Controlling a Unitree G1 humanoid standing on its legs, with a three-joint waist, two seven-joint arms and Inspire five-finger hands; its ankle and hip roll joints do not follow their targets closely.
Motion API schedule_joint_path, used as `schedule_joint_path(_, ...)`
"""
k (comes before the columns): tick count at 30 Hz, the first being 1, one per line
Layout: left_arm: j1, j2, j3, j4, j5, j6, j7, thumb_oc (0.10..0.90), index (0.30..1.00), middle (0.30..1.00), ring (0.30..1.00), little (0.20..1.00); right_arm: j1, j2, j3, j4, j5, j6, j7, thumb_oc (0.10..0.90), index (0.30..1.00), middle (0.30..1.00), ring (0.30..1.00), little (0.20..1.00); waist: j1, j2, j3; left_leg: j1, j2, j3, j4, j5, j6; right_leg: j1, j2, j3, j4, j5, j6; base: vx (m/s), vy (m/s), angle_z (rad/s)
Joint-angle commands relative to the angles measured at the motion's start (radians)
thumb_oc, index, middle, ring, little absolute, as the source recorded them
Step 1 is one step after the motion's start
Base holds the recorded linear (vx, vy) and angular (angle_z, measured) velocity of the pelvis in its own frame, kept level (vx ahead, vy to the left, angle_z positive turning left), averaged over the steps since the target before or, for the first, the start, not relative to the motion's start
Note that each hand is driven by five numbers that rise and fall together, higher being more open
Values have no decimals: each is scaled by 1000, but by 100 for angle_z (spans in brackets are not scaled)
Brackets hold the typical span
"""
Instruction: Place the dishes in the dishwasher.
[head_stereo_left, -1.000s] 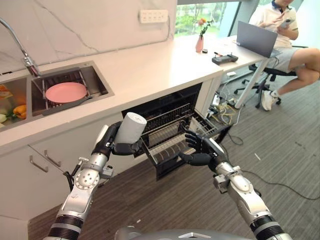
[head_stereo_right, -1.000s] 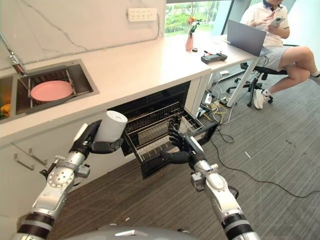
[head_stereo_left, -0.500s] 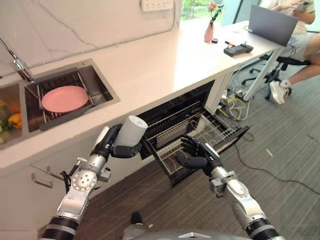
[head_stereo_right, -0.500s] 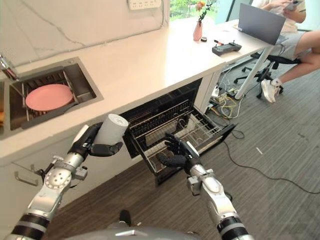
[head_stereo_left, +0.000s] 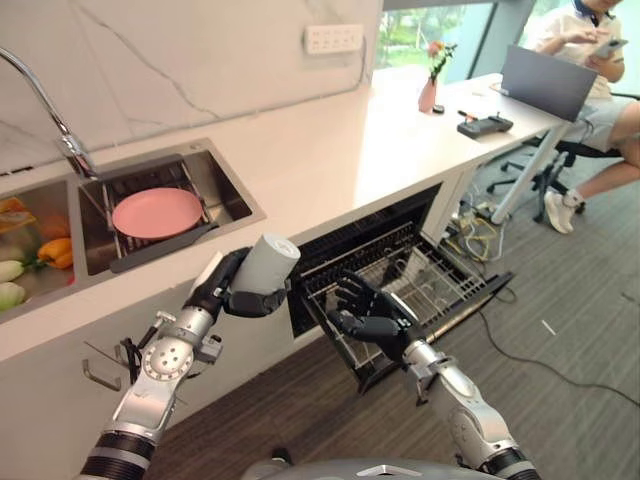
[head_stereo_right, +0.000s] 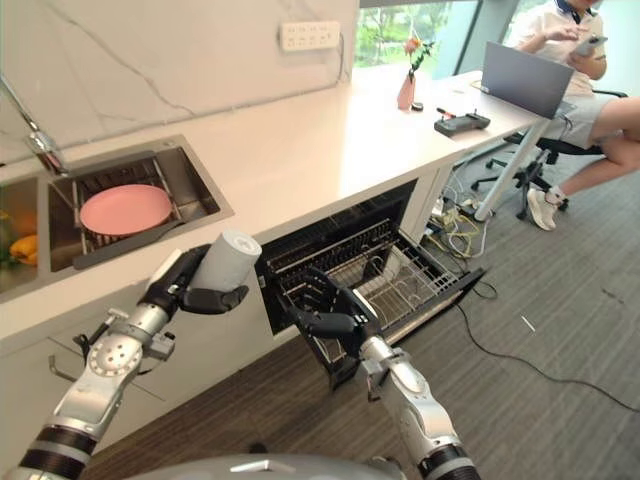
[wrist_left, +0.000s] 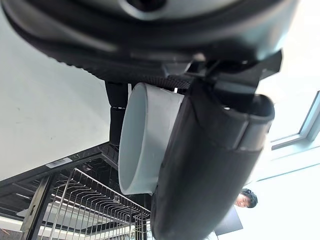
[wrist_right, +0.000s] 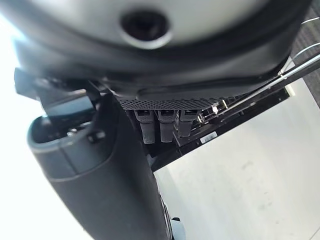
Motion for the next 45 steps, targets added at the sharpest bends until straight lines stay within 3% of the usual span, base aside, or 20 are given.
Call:
schedule_joint_path(1, -118, 5, 15, -95, -37, -103, 13, 400, 300, 300, 300, 300, -71, 1, -58, -140, 58, -81, 33, 800, 900, 900, 900, 900, 5, 12, -78, 0, 34, -14, 20, -44, -13, 38, 28, -25, -41, -25, 30, 168, -135, -10)
schedule_joint_path(6, -127, -28, 24, -89, -29, -95, 23, 400, 300, 300, 300, 300, -69, 4, -42, -170, 87, -74, 41, 800, 900, 900, 900, 900, -1, 23, -95, 25, 62, 17, 17, -41, -37, 63, 60, -18, -86, -55, 22, 69, -83, -13)
schedule_joint_path(14, -279, -97, -89, 5, 26, -92, 111, 400, 300, 300, 300, 300, -75, 44, 47, -248, 173, -70, -5, 800, 900, 900, 900, 900, -52, 41, -96, 46, 78, 63, 15, -35, -49, 47, 77, 18, -86, -63, 16, 30, -39, -18)
schedule_joint_path(17, -358, -117, -156, 78, 76, -83, 165, 400, 300, 300, 300, 300, -117, 61, 71, -270, 178, -87, -58, 800, 900, 900, 900, 900, -76, 54, -99, 57, 80, 84, 14, -37, -49, 40, 80, 35, -86, -62, 17, 22, -5, -19)
schedule_joint_path(23, -501, -199, -314, 199, 159, -47, 320, 400, 300, 300, 300, 300, -284, 152, 78, -276, 155, -162, -287, 800, 900, 900, 900, 900, -103, 84, -100, 58, 71, 122, 16, -42, -40, 1, 77, 70, -86, -36, 22, -2, 30, -27)
schedule_joint_path(33, -573, -263, -434, 284, 205, -14, 386, 400, 300, 300, 300, 300, -331, 211, 113, -251, 196, -183, -434, 800, 900, 900, 900, 900, -91, 91, -106, 46, 65, 105, 15, -34, -39, 5, 70, 47, -86, -20, 19, 1, 10, -3)
schedule_joint_path(41, -604, -305, -500, 313, 254, 5, 419, 400, 300, 300, 300, 300, -412, 307, 101, -186, 307, -243, -531, 800, 900, 900, 900, 900, -60, 83, -118, 27, 59, 67, 12, -29, -36, 10, 65, 20, -86, -16, 20, -5, 15, 12)
schedule_joint_path(42, -608, -307, -516, 309, 247, 12, 419, 400, 300, 300, 300, 300, -451, 343, 129, -254, 317, -276, -577, 800, 900, 900, 900, 900, -55, 82, -120, 24, 59, 65, 10, -28, -35, 10, 64, 20, -86, -11, 20, -12, 16, 24)
schedule_joint_path(44, -621, -318, -532, 310, 272, 10, 417, 400, 300, 300, 300, 300, -459, 324, 111, -160, 304, -249, -558, 800, 900, 900, 900, 900, -43, 78, -121, 17, 58, 52, 11, -26, -35, 12, 62, 8, -86, -13, 22, -18, 9, 16)
schedule_joint_path(45, -638, -318, -546, 299, 276, 8, 419, 400, 300, 300, 300, 300, -473, 355, 102, -140, 354, -273, -557, 800, 900, 900, 900, 900, -32, 76, -123, 13, 58, 44, 10, -24, -35, 12, 62, 3, -86, -14, 23, -14, 8, 14)
